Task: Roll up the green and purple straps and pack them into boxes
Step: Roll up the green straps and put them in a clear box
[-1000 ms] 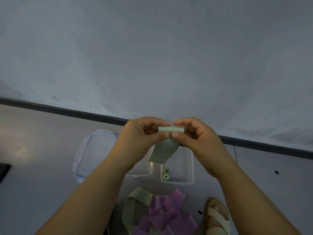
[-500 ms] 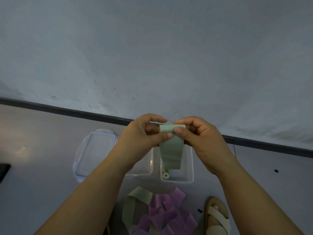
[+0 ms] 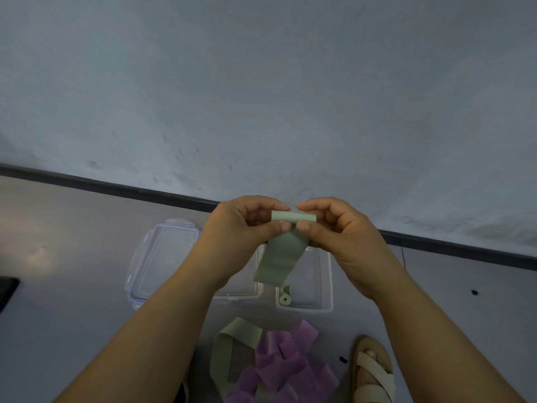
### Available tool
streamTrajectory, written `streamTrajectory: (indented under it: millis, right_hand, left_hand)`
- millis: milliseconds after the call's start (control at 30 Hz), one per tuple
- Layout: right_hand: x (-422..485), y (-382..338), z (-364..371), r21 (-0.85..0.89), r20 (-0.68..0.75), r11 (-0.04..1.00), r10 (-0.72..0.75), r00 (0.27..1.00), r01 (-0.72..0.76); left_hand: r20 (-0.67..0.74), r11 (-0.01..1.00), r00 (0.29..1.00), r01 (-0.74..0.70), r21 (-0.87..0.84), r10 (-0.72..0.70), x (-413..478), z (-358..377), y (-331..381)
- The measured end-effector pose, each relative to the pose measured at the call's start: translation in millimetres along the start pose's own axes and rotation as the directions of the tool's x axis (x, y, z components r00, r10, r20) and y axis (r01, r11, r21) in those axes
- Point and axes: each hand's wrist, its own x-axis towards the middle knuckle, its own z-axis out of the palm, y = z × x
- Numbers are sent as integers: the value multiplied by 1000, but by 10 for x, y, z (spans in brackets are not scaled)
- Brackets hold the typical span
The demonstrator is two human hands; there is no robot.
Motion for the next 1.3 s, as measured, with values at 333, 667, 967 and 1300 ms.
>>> streamTrajectory:
  millis: [333,667,967,1300]
  right_hand:
    - [8,-10,7,-21,6,999,47,999,-46]
    - [-2,-5,4,14,0,1000,10,1000,-10]
    - [-4,-12,15,17,39,1000,16,999,-17]
    - [-12,-43,20,-20,43,994,106,993,-105]
  left_hand:
    - [2,1000,1000,-7,-19,7,-2,16,16]
    - [9,994,994,108,-24,-107,11,18,18]
    - [-5,1000,1000,26,-14,-26,16,-29,2]
    - [-3,999,1000,7,-39,-7,19,-16,2]
